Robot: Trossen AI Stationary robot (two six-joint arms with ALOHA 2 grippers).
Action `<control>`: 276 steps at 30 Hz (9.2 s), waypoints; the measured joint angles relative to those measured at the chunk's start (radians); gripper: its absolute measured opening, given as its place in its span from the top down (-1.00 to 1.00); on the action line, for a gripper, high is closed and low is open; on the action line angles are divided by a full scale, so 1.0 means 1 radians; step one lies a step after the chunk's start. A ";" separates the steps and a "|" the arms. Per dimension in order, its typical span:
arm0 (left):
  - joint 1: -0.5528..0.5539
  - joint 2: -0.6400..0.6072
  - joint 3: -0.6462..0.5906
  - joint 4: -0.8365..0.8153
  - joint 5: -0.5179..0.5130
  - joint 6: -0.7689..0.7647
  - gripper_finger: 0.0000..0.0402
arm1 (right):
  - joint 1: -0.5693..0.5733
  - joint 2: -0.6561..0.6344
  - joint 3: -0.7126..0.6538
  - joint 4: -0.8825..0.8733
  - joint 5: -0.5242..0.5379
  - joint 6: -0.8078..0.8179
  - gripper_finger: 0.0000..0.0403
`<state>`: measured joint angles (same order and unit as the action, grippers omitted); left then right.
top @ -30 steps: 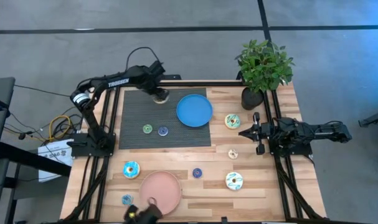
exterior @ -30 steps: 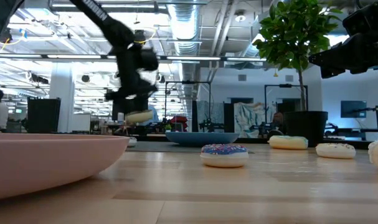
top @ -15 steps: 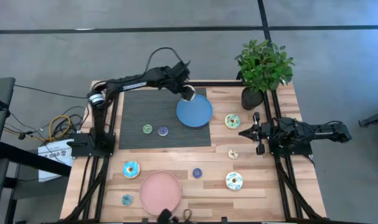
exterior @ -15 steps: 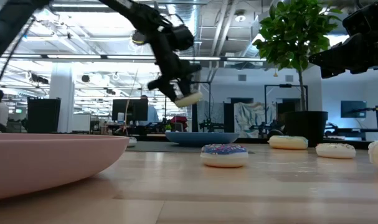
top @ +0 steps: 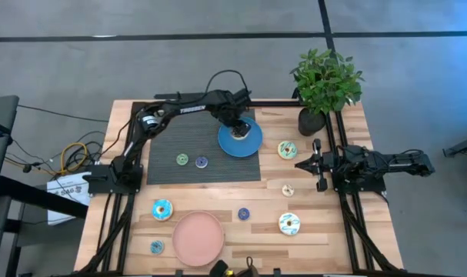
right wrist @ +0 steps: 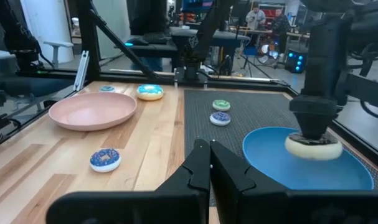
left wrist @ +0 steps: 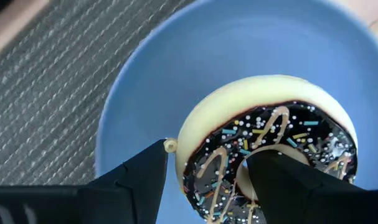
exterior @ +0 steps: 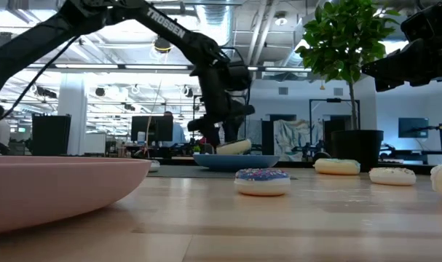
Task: Pick & Place donuts
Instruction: Put the large black donut on the blue plate, then put the small white donut on the pink plate, then put the large blue donut on the blue plate
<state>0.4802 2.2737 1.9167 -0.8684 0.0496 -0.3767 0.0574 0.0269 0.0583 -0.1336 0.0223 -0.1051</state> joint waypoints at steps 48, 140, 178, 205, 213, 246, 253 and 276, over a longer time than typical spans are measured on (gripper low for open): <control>-0.283 -0.466 -0.270 0.250 -0.155 0.117 0.91 | 0.000 0.000 -0.001 0.006 0.001 0.000 1.00; -0.773 -1.691 -1.625 0.904 -0.411 0.244 1.00 | 0.230 1.566 0.917 -0.855 0.079 1.355 -0.85; -0.773 -1.691 -1.625 0.904 -0.422 0.224 1.00 | 0.188 1.588 0.755 -0.577 -0.037 1.279 -0.22; -0.773 -1.691 -1.625 0.871 -0.423 0.241 1.00 | 0.207 1.742 1.322 -0.264 0.128 1.179 0.00; -0.773 -1.692 -1.624 0.851 -0.428 0.267 1.00 | 0.231 2.180 2.011 -0.654 0.101 1.054 0.03; -0.773 -1.692 -1.624 0.824 -0.427 0.285 1.00 | 0.287 2.514 2.214 -0.699 -0.070 1.126 -0.05; -0.773 -1.692 -1.624 0.824 -0.426 0.285 1.00 | 0.282 2.514 2.214 -0.700 -0.077 1.126 -0.22; -0.773 -1.691 -1.625 0.848 -0.427 0.208 1.00 | 0.272 2.268 2.223 -1.125 0.144 0.793 -0.10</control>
<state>-0.2925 0.5823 0.2920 -0.0208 -0.3771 -0.1686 0.3297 2.2950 2.2816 -1.2582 0.1665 0.6882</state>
